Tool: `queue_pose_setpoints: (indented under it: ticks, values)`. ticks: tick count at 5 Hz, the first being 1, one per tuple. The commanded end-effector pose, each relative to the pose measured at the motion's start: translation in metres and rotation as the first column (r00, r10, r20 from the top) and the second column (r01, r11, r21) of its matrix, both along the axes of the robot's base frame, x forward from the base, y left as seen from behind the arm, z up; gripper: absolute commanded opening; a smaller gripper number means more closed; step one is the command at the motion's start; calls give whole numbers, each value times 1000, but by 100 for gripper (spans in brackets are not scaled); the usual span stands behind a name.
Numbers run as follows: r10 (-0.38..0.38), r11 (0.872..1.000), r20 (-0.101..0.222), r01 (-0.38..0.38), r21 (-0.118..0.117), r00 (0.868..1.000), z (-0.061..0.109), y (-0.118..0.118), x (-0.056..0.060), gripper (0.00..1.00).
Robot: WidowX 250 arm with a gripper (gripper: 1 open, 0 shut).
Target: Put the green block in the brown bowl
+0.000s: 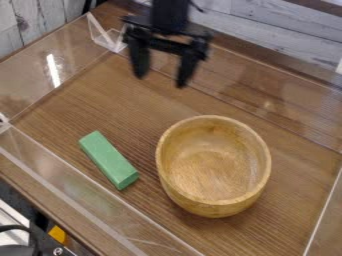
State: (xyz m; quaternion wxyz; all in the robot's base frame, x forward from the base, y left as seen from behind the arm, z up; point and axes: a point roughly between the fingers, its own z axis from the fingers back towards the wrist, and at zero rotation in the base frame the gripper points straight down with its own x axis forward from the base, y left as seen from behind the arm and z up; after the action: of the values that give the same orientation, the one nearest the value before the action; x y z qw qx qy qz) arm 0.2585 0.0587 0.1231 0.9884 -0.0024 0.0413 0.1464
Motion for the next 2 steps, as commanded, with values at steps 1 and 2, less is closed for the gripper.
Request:
queue_pose_setpoints:
  ticks: [1, 2]
  values:
    - [143, 989, 68, -144, 16, 987, 18, 20, -12, 100]
    - [304, 952, 83, -306, 14, 949, 21, 33, -24, 100]
